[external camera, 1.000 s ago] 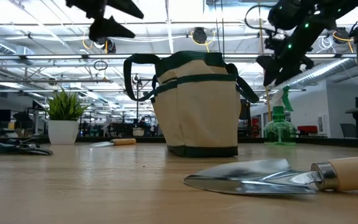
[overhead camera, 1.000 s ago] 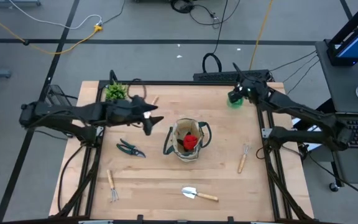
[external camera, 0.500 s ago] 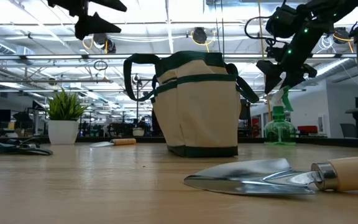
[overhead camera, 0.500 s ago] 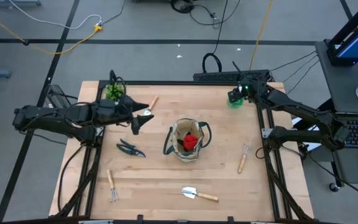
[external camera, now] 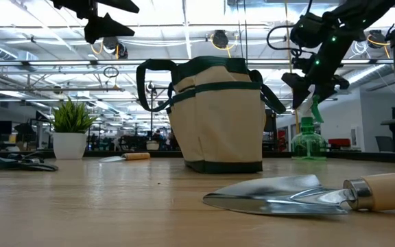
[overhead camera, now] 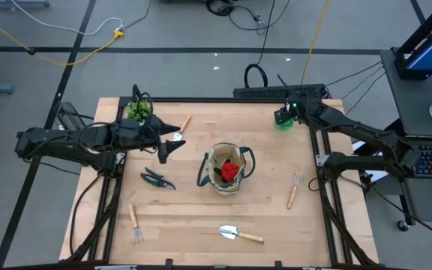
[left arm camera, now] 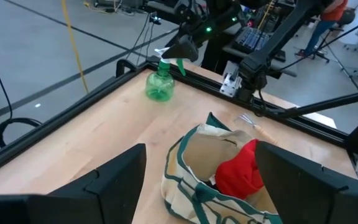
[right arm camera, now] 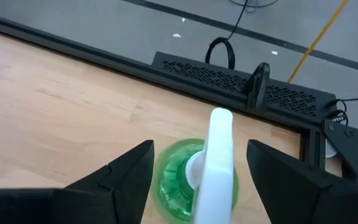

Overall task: Pick & Place Garden tools in Gardening bag
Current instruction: Put the green spray bottle into the light brown gardening bag

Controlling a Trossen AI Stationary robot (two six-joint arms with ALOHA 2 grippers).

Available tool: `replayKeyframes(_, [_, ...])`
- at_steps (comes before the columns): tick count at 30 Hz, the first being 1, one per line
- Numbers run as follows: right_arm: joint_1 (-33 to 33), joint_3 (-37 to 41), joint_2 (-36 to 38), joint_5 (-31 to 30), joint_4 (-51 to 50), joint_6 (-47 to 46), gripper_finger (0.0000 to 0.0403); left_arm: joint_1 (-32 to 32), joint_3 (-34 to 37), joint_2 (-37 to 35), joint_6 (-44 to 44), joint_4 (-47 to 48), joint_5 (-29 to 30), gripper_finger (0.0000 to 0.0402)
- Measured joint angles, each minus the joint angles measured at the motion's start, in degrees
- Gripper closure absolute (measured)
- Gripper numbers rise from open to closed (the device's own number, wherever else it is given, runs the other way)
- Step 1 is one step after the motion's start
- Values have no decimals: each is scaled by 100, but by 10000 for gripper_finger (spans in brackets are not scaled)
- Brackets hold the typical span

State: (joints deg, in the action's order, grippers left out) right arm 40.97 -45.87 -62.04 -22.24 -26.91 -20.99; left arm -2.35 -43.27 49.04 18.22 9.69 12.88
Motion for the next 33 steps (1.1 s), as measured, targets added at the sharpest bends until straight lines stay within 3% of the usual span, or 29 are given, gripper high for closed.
replayKeyframes(12, [242,0,-57,0,-294,-81,159,7,155,-6,-240,-284,-94,94])
replayKeyframes(24, [260,0,-57,240,-294,-68,186,22,2649,-591,253,-3498,-411,94])
replayKeyframes(33, [260,0,-57,278,-294,-79,230,20,3941,-798,709,-5033,-390,94])
